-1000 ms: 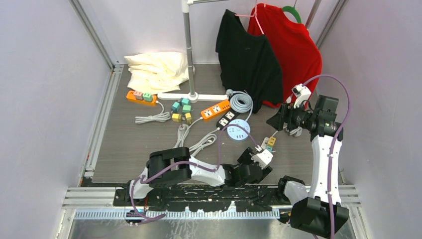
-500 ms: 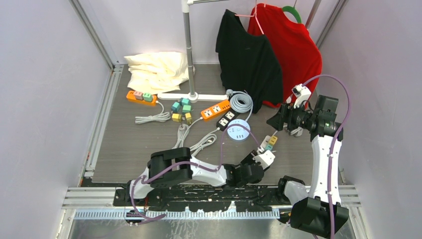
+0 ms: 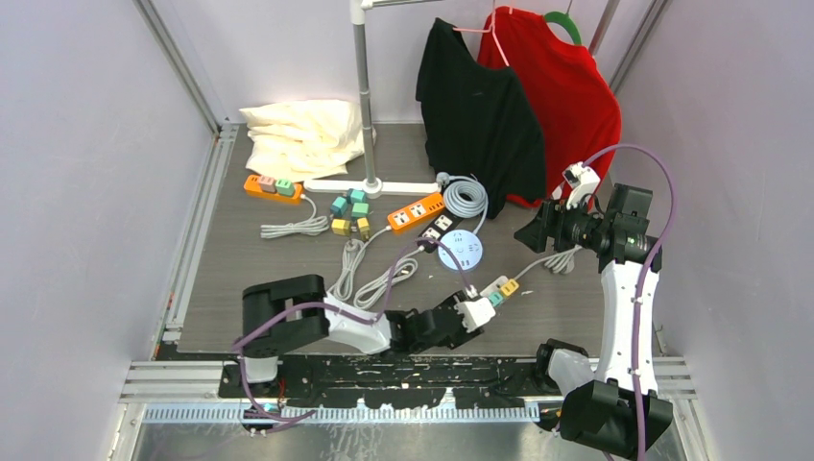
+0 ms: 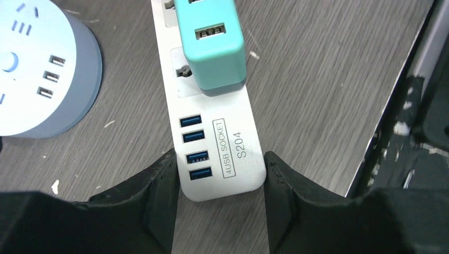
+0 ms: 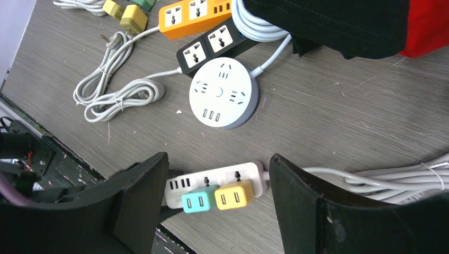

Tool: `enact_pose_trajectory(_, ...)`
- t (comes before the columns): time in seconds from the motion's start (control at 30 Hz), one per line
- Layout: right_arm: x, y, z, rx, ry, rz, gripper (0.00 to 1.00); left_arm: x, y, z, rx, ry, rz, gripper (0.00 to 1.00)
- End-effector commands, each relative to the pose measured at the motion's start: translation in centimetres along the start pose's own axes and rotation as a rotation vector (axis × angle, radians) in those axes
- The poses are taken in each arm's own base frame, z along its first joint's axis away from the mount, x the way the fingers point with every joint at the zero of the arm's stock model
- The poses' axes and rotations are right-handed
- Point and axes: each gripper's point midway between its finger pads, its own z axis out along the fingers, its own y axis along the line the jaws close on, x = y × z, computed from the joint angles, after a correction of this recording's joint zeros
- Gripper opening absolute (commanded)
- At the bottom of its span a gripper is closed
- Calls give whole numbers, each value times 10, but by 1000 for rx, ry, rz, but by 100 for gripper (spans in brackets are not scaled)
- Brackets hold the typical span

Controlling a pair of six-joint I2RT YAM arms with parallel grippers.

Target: Pull the plug off the socket

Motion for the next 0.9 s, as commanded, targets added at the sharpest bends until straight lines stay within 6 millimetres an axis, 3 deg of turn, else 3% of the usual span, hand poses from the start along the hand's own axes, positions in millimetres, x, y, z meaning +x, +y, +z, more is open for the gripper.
enact_pose_trajectory(0.0, -7, 1, -1, -3, -26, -47, 75, -29, 5, -14, 181, -114, -56, 9)
enact_pose_trajectory(0.2, -4, 1, 0, -16, -14, -48, 75, -24, 26, -28, 302, -154, -128, 18)
enact_pose_trajectory(0.4, -2, 1, 1, -23, -7, -44, 75, -23, 44, -36, 329, -122, -25, 19)
enact_pose_trajectory(0.57, -1, 2, 1, -33, 0, -46, 76, -24, 50, -40, 425, -136, -16, 30)
enact_pose_trajectory(0.67, 0, 5, 0, -53, 2, -59, 76, -21, 50, -40, 494, -144, -49, 39)
enact_pose_trajectory(0.87, 5, 12, 0, -102, 15, -103, 76, -22, 54, -42, 500, -168, -25, 69)
